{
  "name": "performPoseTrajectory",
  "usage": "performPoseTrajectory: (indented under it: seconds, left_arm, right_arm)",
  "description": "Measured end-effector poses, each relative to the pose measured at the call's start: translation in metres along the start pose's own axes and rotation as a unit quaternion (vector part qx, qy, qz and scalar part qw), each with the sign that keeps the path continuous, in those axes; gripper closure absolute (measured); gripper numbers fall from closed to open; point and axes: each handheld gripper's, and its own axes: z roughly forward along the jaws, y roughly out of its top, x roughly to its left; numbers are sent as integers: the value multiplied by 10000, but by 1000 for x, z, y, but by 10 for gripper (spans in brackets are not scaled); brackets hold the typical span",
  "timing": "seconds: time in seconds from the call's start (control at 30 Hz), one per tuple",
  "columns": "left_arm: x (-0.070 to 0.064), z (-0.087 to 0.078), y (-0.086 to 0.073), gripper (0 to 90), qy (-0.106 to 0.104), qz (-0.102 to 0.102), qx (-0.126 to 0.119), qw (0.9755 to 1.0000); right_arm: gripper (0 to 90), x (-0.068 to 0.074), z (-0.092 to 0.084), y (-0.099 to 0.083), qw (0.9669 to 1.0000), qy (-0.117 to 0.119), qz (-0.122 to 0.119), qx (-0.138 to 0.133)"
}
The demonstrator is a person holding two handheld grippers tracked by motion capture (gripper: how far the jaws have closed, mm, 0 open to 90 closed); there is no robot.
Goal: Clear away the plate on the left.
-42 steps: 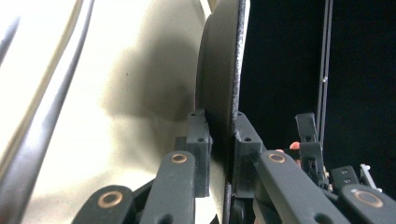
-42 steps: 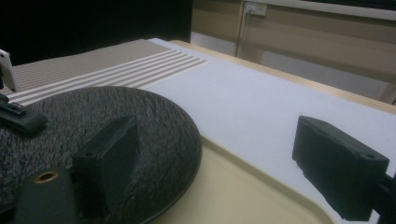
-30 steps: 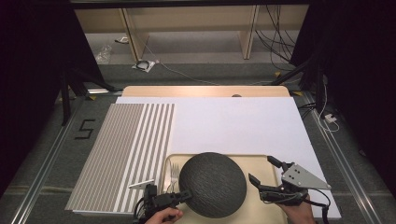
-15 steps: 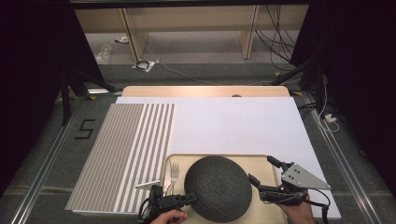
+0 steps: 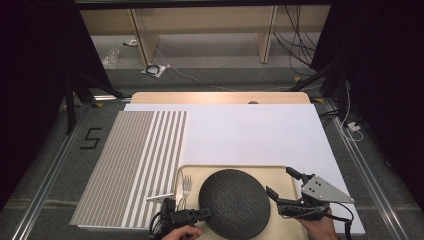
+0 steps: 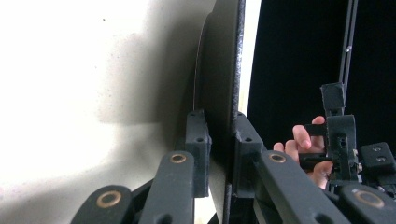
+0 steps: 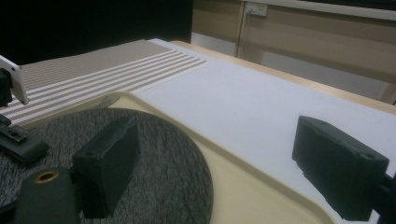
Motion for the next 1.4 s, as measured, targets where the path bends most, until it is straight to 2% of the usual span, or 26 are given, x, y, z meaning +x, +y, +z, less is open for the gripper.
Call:
performPoseTrajectory:
  seconds: [0.17,0.53,0.67,0.87,1.03,1.23,1.27,1.4]
  left_arm:
    - [2,1,-1,822,101,-73,36,9999]
    - [3,1,2,833,225,13,124,9997]
    - [4,-1,3,835,301,97,95,9995]
    - [4,-1,4,828,351,87,69,9993]
    - [4,-1,5,768,313,93,132,9994]
    - [1,-1,6,639,321,228,270,9989]
    - [0,-1,6,587,337,241,275,9988]
    - [-3,-1,5,527,416,433,283,9978]
  right_arm:
    - [162,0,0,0,10000,2,9,6]
    - [162,0,-1,0,10000,-2,23,24]
    - [162,1,1,0,10000,5,12,27]
    - [162,1,1,0,10000,4,10,25]
    - [162,1,1,0,10000,8,12,34]
    - [163,1,1,-1,10000,12,3,37]
    - [163,1,1,0,10000,16,-5,36]
    - [163,1,1,-1,10000,22,-6,53]
